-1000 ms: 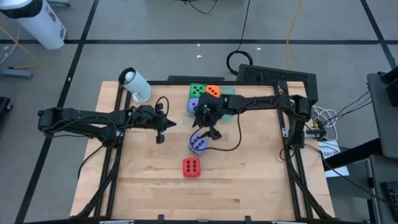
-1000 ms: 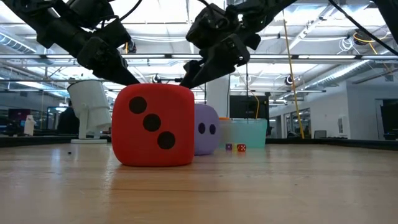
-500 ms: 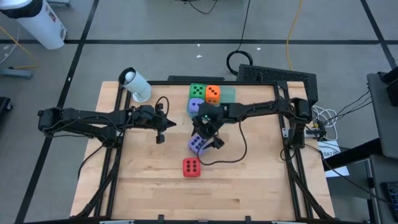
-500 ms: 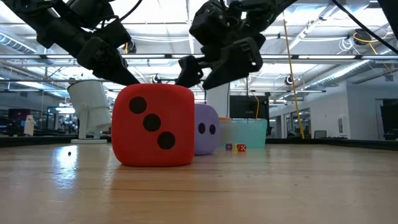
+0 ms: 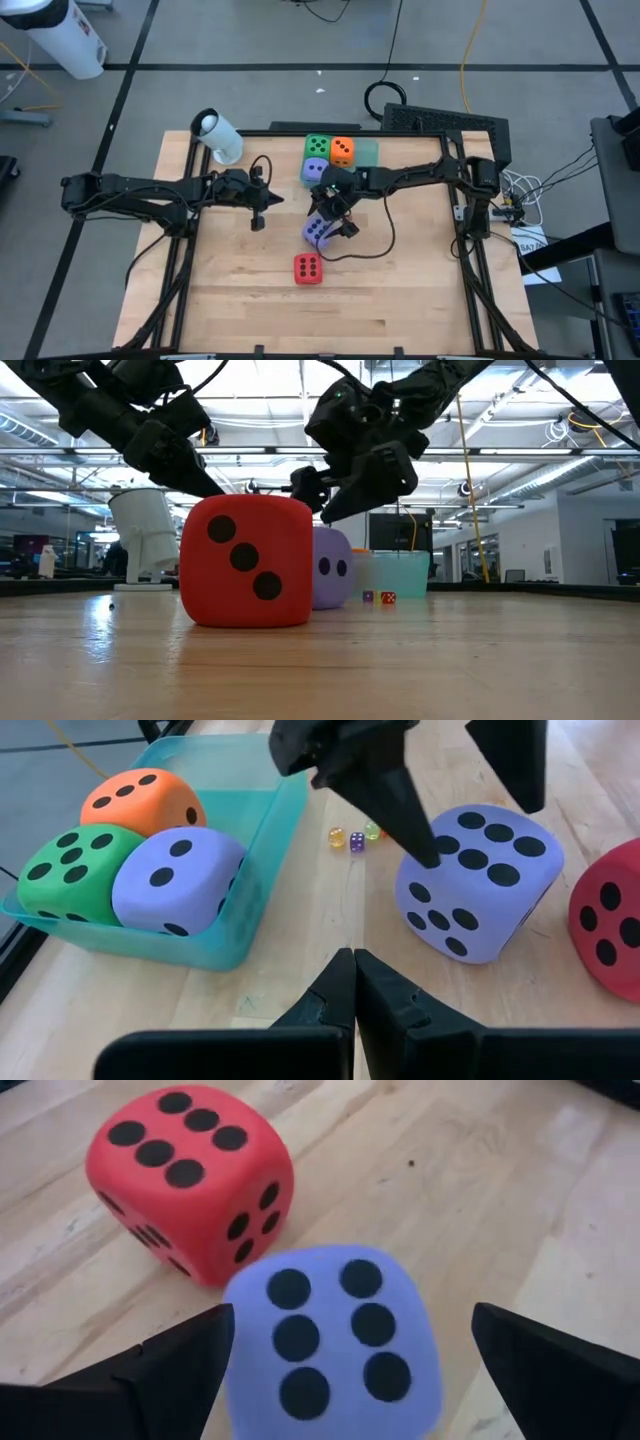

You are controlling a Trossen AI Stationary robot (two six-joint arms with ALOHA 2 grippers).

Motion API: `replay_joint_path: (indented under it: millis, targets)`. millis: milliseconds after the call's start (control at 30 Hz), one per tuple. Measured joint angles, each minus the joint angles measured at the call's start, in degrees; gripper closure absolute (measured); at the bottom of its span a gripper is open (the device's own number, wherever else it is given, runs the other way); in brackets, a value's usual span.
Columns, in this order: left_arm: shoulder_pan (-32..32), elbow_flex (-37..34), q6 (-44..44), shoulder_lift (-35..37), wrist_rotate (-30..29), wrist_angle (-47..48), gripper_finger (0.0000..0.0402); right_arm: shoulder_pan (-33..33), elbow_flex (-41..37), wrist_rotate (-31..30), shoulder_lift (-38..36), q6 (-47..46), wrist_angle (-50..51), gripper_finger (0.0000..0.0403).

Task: Pick & Place Dice
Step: Put the large purple dice into the green container

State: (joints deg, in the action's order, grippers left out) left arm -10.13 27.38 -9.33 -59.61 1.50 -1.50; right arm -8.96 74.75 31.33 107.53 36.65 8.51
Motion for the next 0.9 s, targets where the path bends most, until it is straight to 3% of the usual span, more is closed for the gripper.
replay_joint_path:
  millis: [367, 667, 900]
  targets:
    - [0.0, 0.0, -0.4, 0.0, 0.0, 0.0, 0.0394, 0.0, -1.0, 2.1, 5.6, -3.5, -4.0, 0.0003]
    - [0.1, 0.0, -0.5, 0.0, 0.0, 0.0, 0.0394, -0.2, -1.0, 2.3, 5.9, -6.0, -4.3, 0.0003]
    - [0.1, 0.0, -0.4, 0.0, 0.0, 0.0, 0.0394, -0.2, -1.1, 3.2, 6.0, -3.7, -4.3, 0.0027]
